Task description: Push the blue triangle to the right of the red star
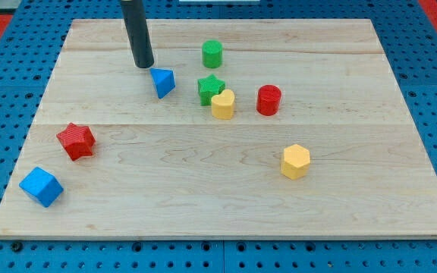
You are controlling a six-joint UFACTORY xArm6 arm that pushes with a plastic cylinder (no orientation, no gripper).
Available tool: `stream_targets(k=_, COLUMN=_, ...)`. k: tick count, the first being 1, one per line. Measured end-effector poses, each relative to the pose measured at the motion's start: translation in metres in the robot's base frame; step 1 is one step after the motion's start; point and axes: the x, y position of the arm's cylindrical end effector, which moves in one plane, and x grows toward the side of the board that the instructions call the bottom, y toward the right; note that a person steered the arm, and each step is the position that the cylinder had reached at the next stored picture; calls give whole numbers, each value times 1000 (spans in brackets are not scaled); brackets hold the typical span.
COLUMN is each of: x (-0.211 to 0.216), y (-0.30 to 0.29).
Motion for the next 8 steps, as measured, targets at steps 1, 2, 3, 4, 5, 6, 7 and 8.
stream_targets(k=1, x=0, y=6)
stream_targets(k=2, x=0, y=27)
stream_targets(k=3, x=0, y=18)
stream_targets(k=4, x=4, y=69)
stream_targets(k=5, x=16, y=44)
stream_targets(k=6, x=52, y=16)
stream_targets(k=7, x=77, y=3)
stream_targets(k=8, x=92, y=21)
